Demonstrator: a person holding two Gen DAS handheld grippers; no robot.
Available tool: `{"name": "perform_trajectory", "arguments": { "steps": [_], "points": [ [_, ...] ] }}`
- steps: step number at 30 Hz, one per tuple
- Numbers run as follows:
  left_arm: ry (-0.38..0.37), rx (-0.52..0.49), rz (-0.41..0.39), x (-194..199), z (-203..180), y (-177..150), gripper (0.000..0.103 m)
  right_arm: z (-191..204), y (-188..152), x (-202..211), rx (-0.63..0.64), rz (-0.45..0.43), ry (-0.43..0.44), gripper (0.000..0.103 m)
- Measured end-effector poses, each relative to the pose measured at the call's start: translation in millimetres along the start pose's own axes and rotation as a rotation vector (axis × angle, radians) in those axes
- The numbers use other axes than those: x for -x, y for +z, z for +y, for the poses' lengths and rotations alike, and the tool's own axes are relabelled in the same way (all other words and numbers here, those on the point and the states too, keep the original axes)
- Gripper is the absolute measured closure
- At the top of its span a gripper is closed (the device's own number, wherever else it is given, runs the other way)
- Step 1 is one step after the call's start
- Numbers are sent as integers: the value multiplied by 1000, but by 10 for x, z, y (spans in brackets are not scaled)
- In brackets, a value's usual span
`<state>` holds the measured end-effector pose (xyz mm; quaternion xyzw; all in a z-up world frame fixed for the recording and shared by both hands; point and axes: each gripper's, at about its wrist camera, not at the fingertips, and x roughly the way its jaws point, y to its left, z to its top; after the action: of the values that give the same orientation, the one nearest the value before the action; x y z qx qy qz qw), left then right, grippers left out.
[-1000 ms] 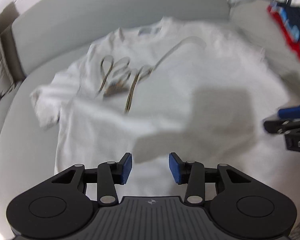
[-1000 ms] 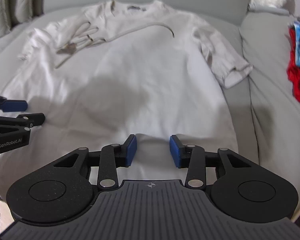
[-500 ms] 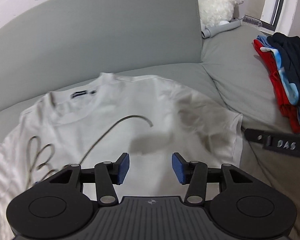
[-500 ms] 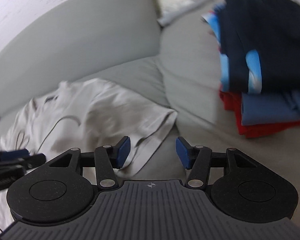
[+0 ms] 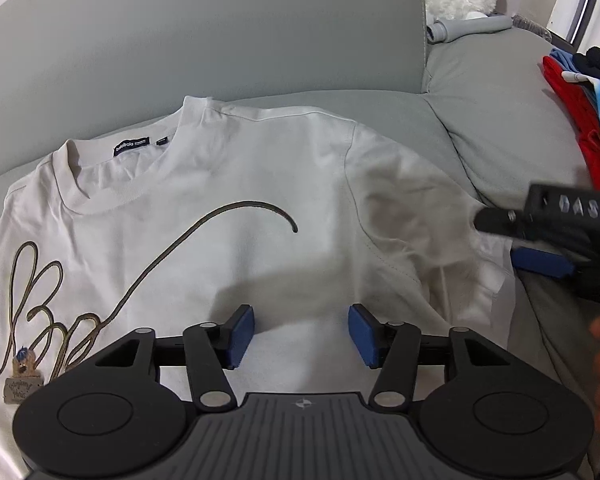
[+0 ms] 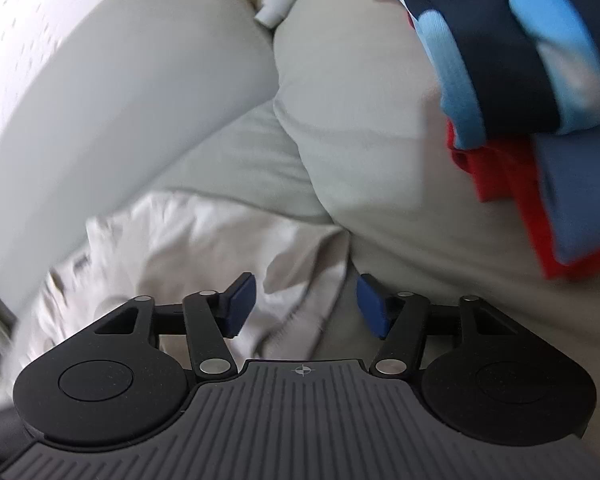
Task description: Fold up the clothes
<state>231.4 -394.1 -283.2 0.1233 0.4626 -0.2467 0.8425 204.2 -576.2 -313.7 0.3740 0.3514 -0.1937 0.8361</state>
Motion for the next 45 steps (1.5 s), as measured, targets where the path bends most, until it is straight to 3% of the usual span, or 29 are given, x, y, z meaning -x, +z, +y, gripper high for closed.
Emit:
{"name": "perform_trajectory", "arguments": {
  "steps": [2, 3, 4, 5, 7, 12, 16, 20, 22, 23, 24, 28, 36, 39, 44, 45],
  "points": [
    [1, -7, -1, -4, 0, 2, 49, -20, 29, -67, -42, -1, 17, 44],
    [-1, -4, 0, 1, 11, 10, 49, -16, 40, -116, -50, 0, 20, 63],
    [-4, -1, 1, 7, 22, 18, 49, -13, 50, -145, -50, -1, 13, 74],
    [-5, 4, -2, 17, 36, 30, 49, -15, 62, -150, -51, -9, 1, 101],
    [-3, 19, -27, 62, 80, 66, 49, 25, 105, -116, -10, -33, -11, 101],
    [7, 35, -55, 27, 133, 182, 49, 505, 348, -8, 355, -132, -127, 101],
    [17, -9, -13, -189, -8, 202, 43, 781, 552, -107, 588, -156, -264, 101],
    [29, -37, -32, -123, -36, 226, 43, 837, 519, -453, 705, -26, -382, 90],
    [25, -20, -49, 18, 71, 201, 42, 858, 504, -399, 682, -25, -357, 64],
    [34, -17, -60, 84, 127, 174, 42, 896, 495, -324, 669, -42, -351, 45],
    [53, -9, -74, 185, 215, 125, 42, 961, 467, -217, 665, -71, -346, 42],
    [114, 43, -75, 504, 617, -72, 41, 1316, 273, 206, 700, -144, -284, 38],
    [254, 111, -5, 1096, 1851, -442, 41, 2386, -646, 796, 737, -93, -38, 35],
    [341, 178, 11, 1260, 2445, -542, 40, 2777, -1064, 755, 750, -38, 14, 33],
    [359, 227, -43, 1116, 3028, -556, 44, 3054, -1681, 490, 720, 98, 51, 33],
    [356, 238, -59, 1058, 3173, -530, 45, 3067, -1799, 440, 712, 117, 61, 39]
  ]
}}
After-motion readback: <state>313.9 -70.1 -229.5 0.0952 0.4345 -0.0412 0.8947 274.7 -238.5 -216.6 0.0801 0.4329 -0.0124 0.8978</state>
